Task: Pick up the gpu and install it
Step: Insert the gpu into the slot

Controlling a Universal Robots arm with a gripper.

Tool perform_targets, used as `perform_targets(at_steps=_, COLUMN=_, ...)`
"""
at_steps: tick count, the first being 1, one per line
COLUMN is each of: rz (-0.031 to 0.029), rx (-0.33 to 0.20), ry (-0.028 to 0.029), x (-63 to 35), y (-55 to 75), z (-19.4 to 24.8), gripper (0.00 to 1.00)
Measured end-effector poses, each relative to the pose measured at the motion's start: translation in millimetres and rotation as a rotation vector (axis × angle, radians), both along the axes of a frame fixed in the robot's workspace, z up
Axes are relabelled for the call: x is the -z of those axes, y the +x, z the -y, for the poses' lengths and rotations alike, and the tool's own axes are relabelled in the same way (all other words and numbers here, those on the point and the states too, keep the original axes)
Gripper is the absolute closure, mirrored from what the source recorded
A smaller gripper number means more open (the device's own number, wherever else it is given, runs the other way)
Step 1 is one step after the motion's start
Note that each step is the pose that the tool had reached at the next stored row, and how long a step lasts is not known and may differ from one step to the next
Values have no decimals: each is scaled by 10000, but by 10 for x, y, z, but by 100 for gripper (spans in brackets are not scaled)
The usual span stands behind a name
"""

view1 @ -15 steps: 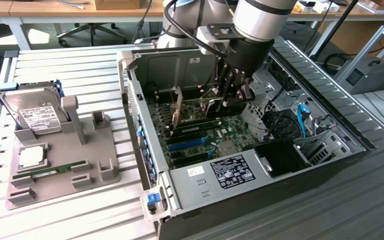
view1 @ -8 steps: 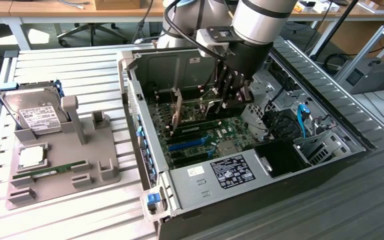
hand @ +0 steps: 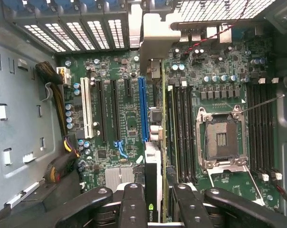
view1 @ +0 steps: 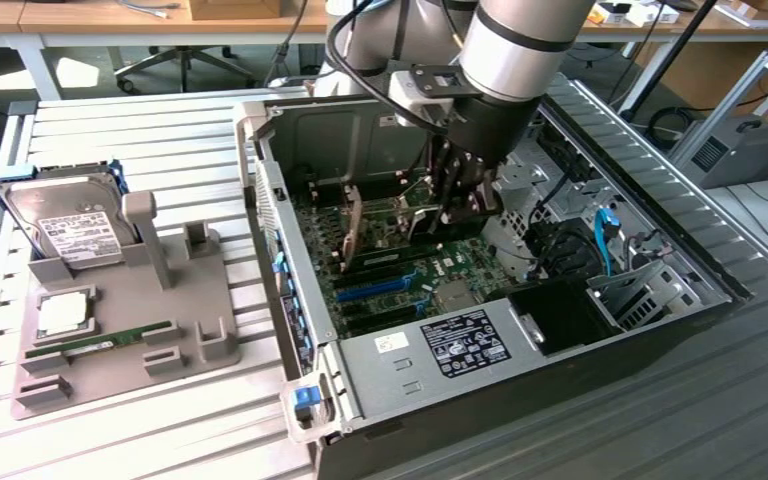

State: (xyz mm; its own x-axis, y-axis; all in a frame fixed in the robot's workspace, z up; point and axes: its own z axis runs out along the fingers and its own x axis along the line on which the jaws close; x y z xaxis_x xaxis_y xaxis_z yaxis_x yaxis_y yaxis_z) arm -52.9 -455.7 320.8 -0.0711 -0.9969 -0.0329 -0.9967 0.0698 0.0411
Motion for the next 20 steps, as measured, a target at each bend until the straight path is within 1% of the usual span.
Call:
perform_targets(at_steps=4, rz=-1, rx=-3, ry=-4, x=16, y=-3, z=0, gripper=73)
perform_targets(at_steps=10, rz=0, rx=-217, ry=-3, x=30, y=-4, z=0, gripper=73)
perform_targets(at_steps=20, rz=0, rx=-243, ry=-2, x=165, y=-23, z=0, gripper=73)
